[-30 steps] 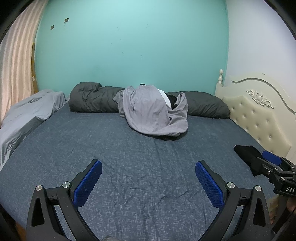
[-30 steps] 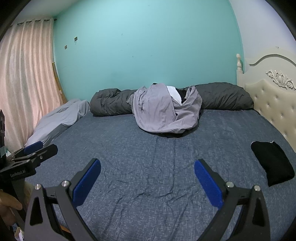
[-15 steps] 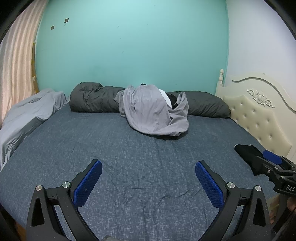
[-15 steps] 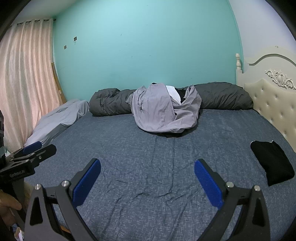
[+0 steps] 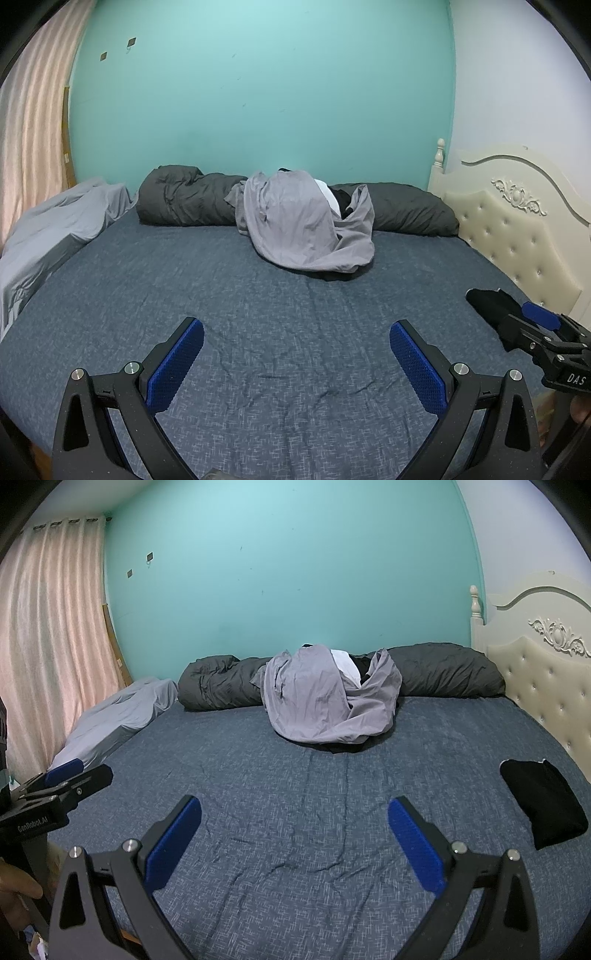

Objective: Fold clothes

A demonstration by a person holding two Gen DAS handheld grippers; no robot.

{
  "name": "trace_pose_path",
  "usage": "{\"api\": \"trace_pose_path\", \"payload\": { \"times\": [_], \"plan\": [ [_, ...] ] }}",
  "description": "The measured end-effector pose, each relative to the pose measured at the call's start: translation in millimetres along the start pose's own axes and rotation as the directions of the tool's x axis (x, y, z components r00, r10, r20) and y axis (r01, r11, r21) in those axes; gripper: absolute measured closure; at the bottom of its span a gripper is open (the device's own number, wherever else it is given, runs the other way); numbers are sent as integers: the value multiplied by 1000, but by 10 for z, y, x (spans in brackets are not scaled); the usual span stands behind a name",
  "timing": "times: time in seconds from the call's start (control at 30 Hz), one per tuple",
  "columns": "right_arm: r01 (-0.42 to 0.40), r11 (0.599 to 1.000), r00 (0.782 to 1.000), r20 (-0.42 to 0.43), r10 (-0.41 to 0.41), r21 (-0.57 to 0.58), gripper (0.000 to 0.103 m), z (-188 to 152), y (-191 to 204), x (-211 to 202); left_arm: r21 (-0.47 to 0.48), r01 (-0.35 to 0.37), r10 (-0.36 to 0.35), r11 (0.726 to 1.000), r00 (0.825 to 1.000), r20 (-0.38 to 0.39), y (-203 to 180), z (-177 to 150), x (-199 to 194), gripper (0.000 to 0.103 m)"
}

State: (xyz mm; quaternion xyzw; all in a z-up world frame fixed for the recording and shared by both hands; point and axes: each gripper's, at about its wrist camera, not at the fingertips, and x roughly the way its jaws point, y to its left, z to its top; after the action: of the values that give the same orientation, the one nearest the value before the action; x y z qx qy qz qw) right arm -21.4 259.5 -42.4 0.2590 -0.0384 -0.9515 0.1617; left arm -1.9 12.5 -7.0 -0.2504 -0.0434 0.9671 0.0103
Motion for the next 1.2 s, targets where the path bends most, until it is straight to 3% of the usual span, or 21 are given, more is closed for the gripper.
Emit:
{"api": "trace_pose_path", "payload": {
  "times": [0.83, 1.03, 1.2],
  "plan": [
    [3, 1000, 1000, -23, -3, 14, 1, -34, -81, 134, -30, -14, 14, 999, 1000, -17, 67, -2, 176, 0],
    [-9, 1000, 999, -31, 10, 30, 1, -74, -174, 364, -63, -33, 32, 997, 999, -25, 161, -69, 495, 0],
    [-6, 998, 995, -97, 12, 62, 1, -185, -332, 761, -85, -69, 66, 994, 997, -35, 295, -190, 893, 0]
  ]
}}
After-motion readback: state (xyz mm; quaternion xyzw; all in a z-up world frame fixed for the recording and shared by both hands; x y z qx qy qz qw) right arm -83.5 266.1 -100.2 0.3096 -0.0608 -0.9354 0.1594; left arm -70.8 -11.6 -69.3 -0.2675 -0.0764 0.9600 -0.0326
